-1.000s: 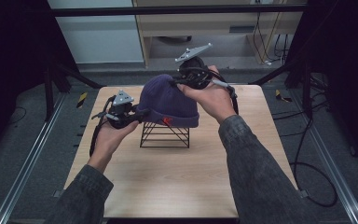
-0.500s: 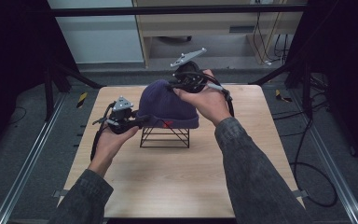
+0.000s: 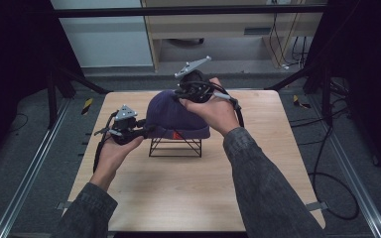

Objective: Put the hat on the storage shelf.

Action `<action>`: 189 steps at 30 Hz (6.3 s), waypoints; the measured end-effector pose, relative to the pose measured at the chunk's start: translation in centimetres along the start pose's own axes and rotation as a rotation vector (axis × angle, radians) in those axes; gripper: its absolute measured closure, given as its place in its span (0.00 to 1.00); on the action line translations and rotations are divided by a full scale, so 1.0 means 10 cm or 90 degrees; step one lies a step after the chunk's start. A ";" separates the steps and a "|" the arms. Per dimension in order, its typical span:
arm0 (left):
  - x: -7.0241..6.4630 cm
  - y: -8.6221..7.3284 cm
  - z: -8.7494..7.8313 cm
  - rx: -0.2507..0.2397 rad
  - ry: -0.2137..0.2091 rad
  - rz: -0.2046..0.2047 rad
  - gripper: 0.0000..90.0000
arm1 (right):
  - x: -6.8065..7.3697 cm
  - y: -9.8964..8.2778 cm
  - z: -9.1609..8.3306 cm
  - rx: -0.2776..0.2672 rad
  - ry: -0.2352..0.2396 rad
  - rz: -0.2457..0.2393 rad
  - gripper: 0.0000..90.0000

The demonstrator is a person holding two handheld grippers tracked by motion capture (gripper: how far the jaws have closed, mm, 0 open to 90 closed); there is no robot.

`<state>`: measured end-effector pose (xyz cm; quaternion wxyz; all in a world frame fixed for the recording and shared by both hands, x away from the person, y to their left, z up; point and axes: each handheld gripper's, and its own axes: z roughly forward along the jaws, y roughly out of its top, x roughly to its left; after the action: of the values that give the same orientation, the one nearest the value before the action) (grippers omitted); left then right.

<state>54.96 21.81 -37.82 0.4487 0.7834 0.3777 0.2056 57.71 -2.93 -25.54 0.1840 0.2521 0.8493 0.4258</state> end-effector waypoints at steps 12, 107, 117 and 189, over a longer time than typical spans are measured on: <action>0.04 -0.10 0.03 0.025 0.014 -0.013 0.75 | 0.00 -0.14 0.13 0.025 0.006 0.011 0.89; 0.25 -1.31 0.12 0.233 0.099 -0.063 0.01 | -0.33 -0.57 -0.78 0.009 -0.098 0.102 0.20; 0.24 -1.33 0.12 0.229 0.098 -0.057 0.00 | -0.46 -0.74 -1.03 -0.017 -0.142 0.122 0.12; 0.24 -1.35 0.11 0.215 0.094 -0.052 0.00 | -0.08 -2.98 0.12 0.160 -0.149 0.213 0.05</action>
<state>51.73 27.27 -50.06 0.2899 0.8144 0.4703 0.1777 50.88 -17.87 -50.44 0.1751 0.4576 0.8149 0.3096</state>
